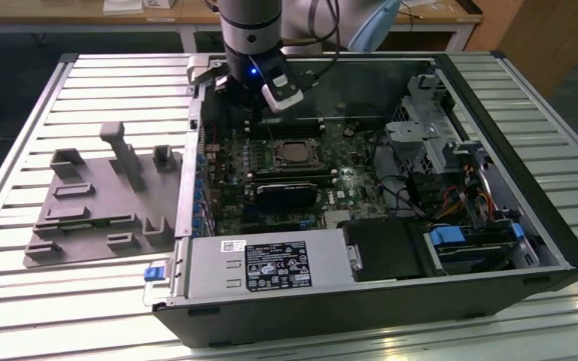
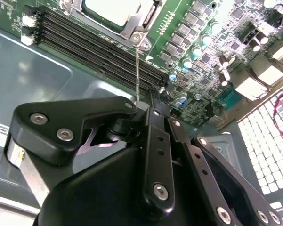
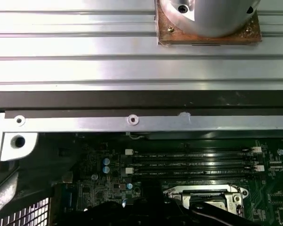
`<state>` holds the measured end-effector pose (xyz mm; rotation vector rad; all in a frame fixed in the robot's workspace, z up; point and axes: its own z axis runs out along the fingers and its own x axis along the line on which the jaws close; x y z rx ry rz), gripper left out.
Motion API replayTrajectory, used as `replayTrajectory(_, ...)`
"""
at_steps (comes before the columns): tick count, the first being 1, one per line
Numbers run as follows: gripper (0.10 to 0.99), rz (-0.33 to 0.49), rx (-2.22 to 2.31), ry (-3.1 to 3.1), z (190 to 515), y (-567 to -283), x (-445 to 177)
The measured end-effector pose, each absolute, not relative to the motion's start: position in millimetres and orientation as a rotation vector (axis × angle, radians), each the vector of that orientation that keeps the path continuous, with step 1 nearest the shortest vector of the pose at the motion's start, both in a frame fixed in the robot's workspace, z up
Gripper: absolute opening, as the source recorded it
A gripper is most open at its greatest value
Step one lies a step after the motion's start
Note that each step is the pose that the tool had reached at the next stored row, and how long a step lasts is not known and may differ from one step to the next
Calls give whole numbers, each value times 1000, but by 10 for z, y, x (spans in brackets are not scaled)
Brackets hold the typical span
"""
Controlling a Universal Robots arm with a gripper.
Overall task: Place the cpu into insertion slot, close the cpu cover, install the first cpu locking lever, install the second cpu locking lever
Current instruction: 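Install the first cpu locking lever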
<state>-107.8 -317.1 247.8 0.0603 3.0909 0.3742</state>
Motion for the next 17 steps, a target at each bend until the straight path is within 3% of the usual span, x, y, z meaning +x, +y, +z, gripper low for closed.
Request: replayTrajectory(17, 102, 385, 60, 3090, 2477, -3172, -766)
